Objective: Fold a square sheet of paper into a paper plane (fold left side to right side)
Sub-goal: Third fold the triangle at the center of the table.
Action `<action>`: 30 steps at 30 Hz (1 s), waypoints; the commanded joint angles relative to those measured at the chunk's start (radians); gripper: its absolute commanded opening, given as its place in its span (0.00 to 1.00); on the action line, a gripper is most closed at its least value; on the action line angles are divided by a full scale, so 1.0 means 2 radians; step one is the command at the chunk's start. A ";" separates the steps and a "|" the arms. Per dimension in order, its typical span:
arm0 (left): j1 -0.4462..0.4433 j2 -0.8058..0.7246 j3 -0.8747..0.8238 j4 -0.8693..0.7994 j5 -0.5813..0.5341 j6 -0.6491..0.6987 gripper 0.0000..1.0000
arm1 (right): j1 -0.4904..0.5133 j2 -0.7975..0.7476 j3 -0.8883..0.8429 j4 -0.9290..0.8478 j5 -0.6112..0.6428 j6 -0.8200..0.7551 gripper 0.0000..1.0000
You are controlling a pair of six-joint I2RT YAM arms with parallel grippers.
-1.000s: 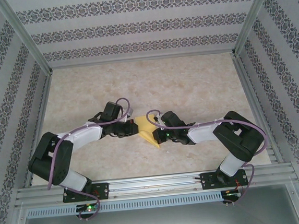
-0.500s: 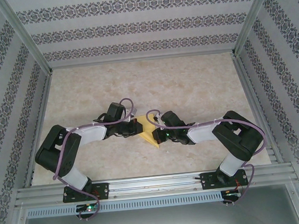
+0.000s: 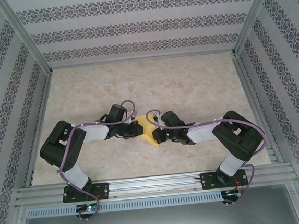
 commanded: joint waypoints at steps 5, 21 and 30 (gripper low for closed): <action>-0.007 0.007 -0.013 0.025 -0.003 -0.004 0.03 | 0.001 0.023 -0.008 -0.050 0.006 -0.007 0.00; -0.007 0.024 -0.014 0.035 -0.015 -0.004 0.03 | 0.001 0.023 -0.005 -0.053 0.005 -0.008 0.01; -0.007 0.036 -0.015 0.006 -0.036 0.001 0.01 | -0.002 0.009 0.001 -0.064 0.003 -0.009 0.05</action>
